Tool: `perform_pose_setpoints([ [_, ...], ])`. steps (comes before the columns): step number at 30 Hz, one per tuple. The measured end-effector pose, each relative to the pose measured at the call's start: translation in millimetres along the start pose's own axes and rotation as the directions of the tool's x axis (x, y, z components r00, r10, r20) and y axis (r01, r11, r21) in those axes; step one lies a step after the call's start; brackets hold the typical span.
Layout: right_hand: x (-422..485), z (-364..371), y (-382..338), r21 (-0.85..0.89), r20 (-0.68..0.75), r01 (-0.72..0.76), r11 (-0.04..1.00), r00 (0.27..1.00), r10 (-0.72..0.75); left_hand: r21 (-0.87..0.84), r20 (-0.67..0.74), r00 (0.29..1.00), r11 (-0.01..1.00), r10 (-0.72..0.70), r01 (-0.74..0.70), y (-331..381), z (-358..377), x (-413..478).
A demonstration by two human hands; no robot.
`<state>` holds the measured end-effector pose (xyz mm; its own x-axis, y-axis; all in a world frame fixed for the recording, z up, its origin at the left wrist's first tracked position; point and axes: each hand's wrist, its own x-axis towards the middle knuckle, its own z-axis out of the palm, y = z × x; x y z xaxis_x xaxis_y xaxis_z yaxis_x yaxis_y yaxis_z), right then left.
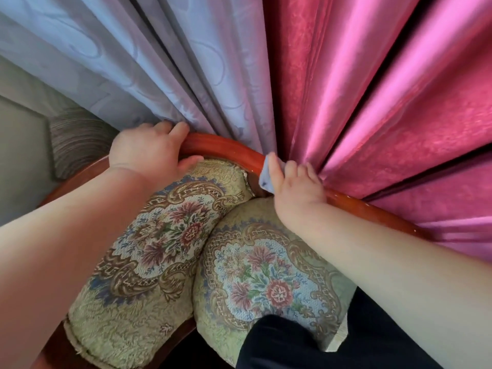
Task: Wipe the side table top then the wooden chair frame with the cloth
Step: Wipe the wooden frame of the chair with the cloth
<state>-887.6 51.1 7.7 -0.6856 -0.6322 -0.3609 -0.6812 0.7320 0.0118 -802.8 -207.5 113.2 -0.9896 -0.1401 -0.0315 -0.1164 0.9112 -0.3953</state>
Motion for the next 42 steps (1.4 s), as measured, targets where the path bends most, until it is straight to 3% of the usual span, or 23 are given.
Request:
perform_pose_setpoints([
  [3,-20,12,22,-0.096,0.053,-0.018,0.995,0.998,0.023,-0.002,0.004,1.000,1.000,0.008,-0.008,1,0,0],
  [5,-11,7,15,-0.005,0.078,-0.067,0.998,0.995,0.067,0.006,0.005,1.000,1.000,0.024,-0.024,1,0,2],
  [7,12,-2,-4,0.133,0.010,-0.087,0.987,0.996,0.087,-0.003,0.003,0.999,0.999,0.037,-0.037,0,1,2],
  [11,45,-22,-42,0.218,-0.150,0.032,0.975,0.989,0.001,-0.006,0.012,1.000,1.000,0.024,-0.024,1,5,-1],
  [16,25,-4,-14,0.162,-0.271,0.072,0.984,0.962,-0.026,-0.004,0.030,0.999,1.000,0.030,-0.030,2,3,-1],
  [21,-4,11,15,0.020,-0.103,-0.045,0.999,0.994,0.047,0.018,-0.009,1.000,1.000,0.011,-0.011,0,4,-2],
  [26,16,-23,-24,0.190,0.015,-0.141,0.971,0.990,0.141,-0.028,-0.097,0.969,0.973,0.227,-0.230,5,16,-2],
  [31,20,-14,-19,0.123,-0.110,0.015,0.992,0.994,-0.001,-0.021,0.000,0.990,0.990,0.141,-0.141,17,8,8],
  [35,-14,16,24,-0.050,-0.144,-0.042,0.998,0.989,0.034,-0.025,0.104,0.966,0.972,0.235,-0.234,57,-2,34],
  [38,-35,37,48,-0.156,-0.093,-0.037,0.987,0.995,0.022,-0.005,0.147,0.927,0.938,0.345,-0.348,94,-4,50],
  [42,-21,14,34,-0.084,0.078,-0.134,0.987,0.987,0.141,-0.018,0.184,0.840,0.856,0.511,-0.517,145,9,69],
])
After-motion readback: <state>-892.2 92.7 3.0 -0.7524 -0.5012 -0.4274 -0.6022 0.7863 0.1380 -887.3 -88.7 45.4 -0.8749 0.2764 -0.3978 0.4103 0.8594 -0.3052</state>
